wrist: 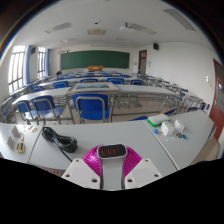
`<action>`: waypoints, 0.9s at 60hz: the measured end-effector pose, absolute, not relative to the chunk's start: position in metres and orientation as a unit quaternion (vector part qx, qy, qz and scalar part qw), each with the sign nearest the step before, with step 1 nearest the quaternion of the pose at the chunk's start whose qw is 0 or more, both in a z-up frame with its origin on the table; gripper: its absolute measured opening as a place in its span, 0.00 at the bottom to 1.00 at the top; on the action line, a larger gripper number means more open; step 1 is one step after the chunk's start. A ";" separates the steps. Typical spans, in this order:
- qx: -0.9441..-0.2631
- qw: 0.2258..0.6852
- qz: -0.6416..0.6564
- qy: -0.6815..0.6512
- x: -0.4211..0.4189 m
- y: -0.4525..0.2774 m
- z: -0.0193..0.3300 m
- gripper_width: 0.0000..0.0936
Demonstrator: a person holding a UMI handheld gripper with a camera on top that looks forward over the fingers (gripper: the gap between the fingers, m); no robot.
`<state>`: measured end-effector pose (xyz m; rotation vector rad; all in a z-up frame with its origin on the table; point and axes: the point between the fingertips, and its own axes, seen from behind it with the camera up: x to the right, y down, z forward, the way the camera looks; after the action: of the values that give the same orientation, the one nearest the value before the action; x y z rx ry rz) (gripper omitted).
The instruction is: Unplug charger
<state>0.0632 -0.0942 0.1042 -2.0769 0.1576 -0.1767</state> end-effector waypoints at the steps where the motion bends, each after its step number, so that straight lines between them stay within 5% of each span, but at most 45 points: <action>1: -0.865 0.493 -0.075 0.064 0.067 -0.095 0.095 0.25; 10: -0.896 0.437 -0.049 0.064 0.078 -0.103 0.023 0.32; 21: -0.902 0.427 -0.027 0.054 0.081 -0.100 0.001 0.48; 31: -0.892 0.448 -0.039 0.041 0.085 -0.102 0.023 0.92; 54: -0.860 0.503 -0.070 0.041 0.051 -0.216 0.133 0.91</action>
<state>0.0510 -0.2160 0.1328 -2.0772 0.0985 -0.1691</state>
